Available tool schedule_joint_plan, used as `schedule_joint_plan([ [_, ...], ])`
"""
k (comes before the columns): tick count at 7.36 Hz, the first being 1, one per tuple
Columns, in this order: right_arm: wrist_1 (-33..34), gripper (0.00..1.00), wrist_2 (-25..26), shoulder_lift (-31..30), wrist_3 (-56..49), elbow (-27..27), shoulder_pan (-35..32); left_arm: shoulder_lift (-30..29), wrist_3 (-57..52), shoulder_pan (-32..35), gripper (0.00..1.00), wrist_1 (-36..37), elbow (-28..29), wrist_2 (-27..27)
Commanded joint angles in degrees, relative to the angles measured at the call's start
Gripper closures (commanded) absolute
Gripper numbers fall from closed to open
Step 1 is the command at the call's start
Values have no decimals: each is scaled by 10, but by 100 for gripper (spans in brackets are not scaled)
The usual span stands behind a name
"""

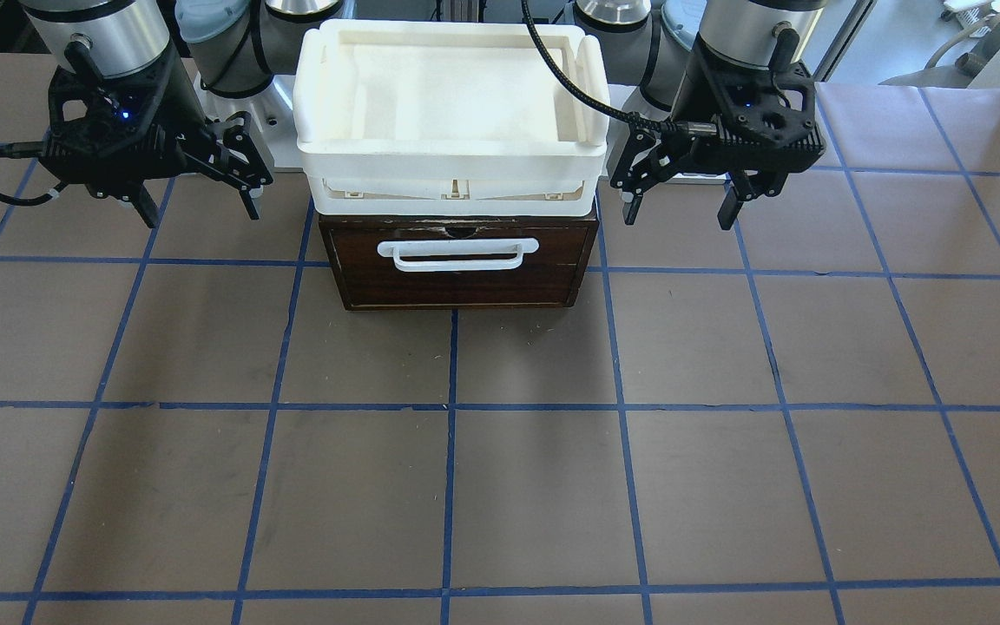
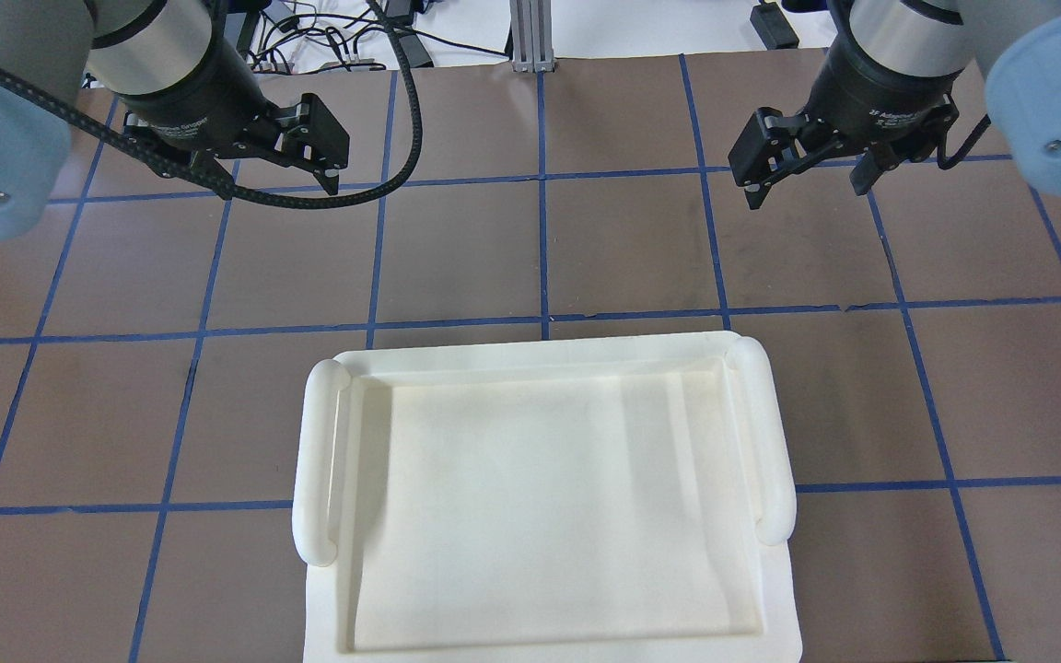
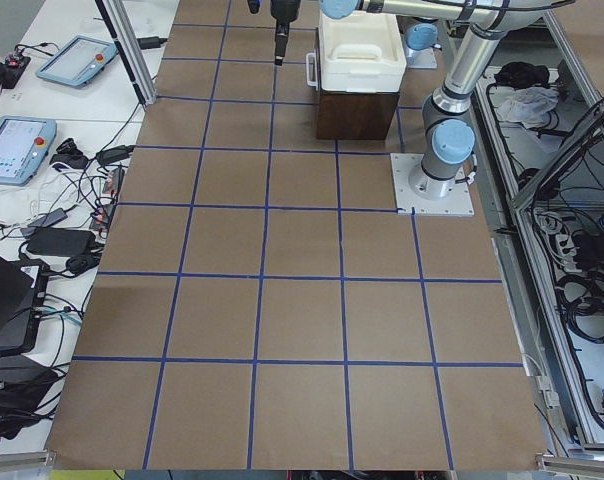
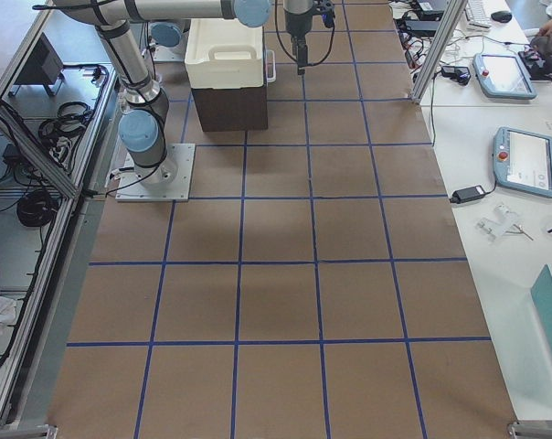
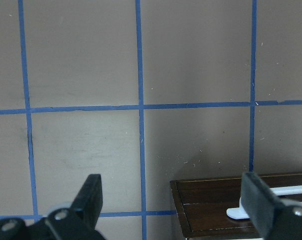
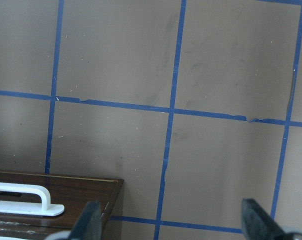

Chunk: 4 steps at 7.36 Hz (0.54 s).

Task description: Put scissors in drawer and close it

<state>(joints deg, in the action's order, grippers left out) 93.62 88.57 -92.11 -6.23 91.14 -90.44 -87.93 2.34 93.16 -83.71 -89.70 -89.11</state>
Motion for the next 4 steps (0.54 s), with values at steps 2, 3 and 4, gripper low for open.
schedule_joint_plan([
  [2,1,0,-1,0,1,0,0,4,-1,0,0,-1,-1,-1],
  [3,2,0,0,0,0,0,0,3,-1,0,0,-1,-1,-1],
  [4,1,0,0,0,-1,0,0,4,-1,0,0,-1,-1,-1],
])
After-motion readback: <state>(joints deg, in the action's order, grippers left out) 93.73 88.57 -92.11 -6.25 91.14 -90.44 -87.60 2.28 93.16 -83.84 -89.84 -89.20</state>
